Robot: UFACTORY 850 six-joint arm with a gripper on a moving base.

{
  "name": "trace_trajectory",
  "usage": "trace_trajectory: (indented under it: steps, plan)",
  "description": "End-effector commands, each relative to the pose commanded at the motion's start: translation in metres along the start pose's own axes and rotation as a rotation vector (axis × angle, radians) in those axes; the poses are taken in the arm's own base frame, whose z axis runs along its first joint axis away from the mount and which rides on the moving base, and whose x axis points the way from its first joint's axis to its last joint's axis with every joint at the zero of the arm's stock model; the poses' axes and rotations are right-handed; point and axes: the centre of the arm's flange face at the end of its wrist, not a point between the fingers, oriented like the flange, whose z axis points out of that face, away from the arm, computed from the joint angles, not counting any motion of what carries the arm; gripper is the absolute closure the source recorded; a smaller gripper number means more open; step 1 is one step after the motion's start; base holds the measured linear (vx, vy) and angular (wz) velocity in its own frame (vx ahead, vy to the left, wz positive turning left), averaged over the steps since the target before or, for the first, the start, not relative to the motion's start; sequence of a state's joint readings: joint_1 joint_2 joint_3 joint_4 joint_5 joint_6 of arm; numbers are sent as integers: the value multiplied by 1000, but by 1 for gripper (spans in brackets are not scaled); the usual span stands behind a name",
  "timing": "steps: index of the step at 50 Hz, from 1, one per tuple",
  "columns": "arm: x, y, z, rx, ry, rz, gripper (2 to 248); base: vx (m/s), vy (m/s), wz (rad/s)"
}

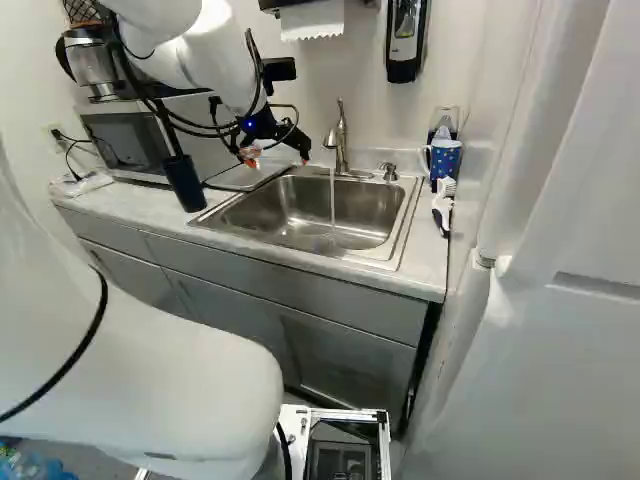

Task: Rinse the cup and place it in the tray

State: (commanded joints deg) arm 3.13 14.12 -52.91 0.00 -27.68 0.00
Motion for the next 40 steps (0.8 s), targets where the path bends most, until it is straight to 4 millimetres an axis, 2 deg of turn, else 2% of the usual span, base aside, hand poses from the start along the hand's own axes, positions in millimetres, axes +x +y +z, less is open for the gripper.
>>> trace_trajectory:
  steps: [40]
  plan:
    - [1, -65, 5, 93, -79, -123, 3, 0, 0, 0]
